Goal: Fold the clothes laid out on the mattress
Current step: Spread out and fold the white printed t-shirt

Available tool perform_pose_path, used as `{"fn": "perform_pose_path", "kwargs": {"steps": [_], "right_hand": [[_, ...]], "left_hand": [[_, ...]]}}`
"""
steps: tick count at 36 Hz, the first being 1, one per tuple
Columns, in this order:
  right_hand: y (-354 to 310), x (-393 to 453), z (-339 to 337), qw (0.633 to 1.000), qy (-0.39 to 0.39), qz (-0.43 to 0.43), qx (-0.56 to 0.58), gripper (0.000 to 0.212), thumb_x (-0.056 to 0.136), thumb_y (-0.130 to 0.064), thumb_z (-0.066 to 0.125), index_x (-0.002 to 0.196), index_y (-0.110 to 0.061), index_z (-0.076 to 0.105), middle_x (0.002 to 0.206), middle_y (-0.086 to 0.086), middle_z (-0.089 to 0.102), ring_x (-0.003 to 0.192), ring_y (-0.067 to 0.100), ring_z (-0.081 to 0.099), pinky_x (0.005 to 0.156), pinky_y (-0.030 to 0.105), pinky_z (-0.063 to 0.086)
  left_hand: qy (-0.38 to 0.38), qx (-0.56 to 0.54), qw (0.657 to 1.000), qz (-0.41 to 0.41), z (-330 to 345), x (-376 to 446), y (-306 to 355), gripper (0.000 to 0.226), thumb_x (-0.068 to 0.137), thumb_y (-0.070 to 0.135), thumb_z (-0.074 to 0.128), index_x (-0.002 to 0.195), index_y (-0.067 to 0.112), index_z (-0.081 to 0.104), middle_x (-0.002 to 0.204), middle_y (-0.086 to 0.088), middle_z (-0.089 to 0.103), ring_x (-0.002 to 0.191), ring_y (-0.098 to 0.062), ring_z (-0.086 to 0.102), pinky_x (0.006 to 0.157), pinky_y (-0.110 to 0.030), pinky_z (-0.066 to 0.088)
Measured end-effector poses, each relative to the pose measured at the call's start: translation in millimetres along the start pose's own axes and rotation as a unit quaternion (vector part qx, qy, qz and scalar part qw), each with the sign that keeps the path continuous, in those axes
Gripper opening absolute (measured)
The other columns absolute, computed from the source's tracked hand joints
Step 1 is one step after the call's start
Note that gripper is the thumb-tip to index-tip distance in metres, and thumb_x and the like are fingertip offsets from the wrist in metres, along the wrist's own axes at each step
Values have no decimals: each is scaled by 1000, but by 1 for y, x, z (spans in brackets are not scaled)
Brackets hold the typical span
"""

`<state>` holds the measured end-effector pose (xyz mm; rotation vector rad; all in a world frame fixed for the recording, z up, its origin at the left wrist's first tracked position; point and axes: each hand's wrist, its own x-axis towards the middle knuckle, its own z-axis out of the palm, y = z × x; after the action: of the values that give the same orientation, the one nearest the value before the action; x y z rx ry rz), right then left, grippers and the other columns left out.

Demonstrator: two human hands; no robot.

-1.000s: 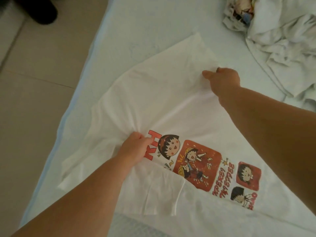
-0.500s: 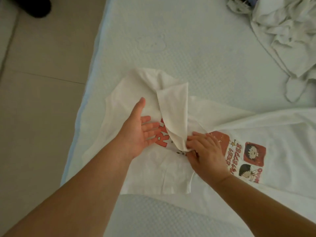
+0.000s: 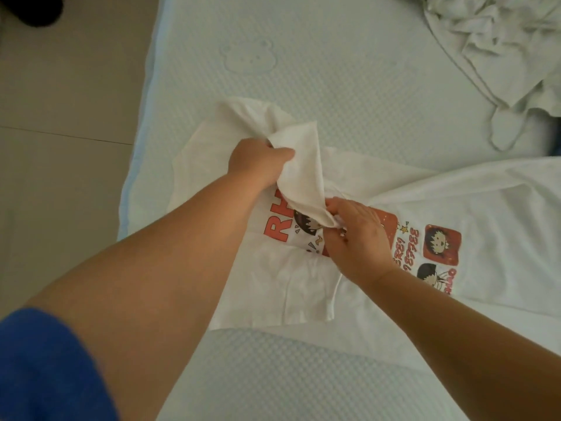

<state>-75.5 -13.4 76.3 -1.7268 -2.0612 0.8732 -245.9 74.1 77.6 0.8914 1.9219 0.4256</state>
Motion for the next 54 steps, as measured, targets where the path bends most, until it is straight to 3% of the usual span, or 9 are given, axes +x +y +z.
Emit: {"fn": "perform_pose_path", "kwargs": {"steps": [5,13,17,27,32,36,41,46,54], "right_hand": [[-21,-17,-12,997,57,-37,37,8,77,-3,59,84,-5,62,100,4,67,91,13,52,85,26,35],[-12,-63,-1,997,-56,-38,-37,19,67,4,69,82,-7,65,96,7,67,96,27,61,89,32,38],[0,-70,2,992,-103,-35,-58,23,66,5,71,84,-8,66,96,5,66,99,28,60,91,30,35],[9,-85,-13,992,-109,44,-45,29,79,-4,64,107,-13,63,115,1,62,111,19,53,93,25,36],[32,-87,-47,981,-83,162,-66,28,87,-13,58,114,-15,59,121,2,57,115,20,48,91,26,32],[55,-88,-85,968,-45,240,-61,29,88,-16,57,117,-18,59,123,4,57,111,22,51,87,31,38],[98,-88,-127,959,-19,270,-83,32,87,-18,56,119,-19,57,122,4,55,110,23,50,85,30,36],[159,-65,-150,955,-10,272,-114,38,88,-23,55,125,-20,51,129,3,49,118,22,47,91,35,40],[238,6,-195,965,33,190,-175,45,90,-10,44,133,-22,45,141,0,35,113,29,51,84,36,41]], "left_hand": [[94,-160,981,51,-42,-64,-24,14,69,41,64,64,29,66,63,12,67,61,-7,64,63,-36,55],[47,-286,932,-217,-10,-149,-134,4,77,17,69,76,13,66,53,2,63,44,-8,57,50,-27,45],[19,-267,932,-243,9,-147,-149,6,79,15,66,74,12,66,59,-3,64,46,-9,59,48,-25,45],[9,-98,979,-181,-2,-158,-145,15,82,28,64,71,17,62,65,-2,66,55,-15,61,53,-26,41],[101,92,987,-84,-12,-157,-118,26,78,38,66,89,21,50,72,12,50,71,-16,48,66,-29,32],[34,128,991,27,8,-154,-72,15,81,34,63,86,23,53,72,10,52,66,-12,49,58,-27,32],[-77,190,964,171,64,-144,-11,17,82,33,61,97,25,58,85,9,53,81,-14,52,69,-26,36],[-38,316,912,261,121,-111,18,44,81,36,61,121,18,56,111,-5,56,101,-25,52,83,-36,42],[2,398,883,249,168,-90,20,35,86,43,56,109,16,59,89,-2,58,76,-20,53,65,-32,42]]}}
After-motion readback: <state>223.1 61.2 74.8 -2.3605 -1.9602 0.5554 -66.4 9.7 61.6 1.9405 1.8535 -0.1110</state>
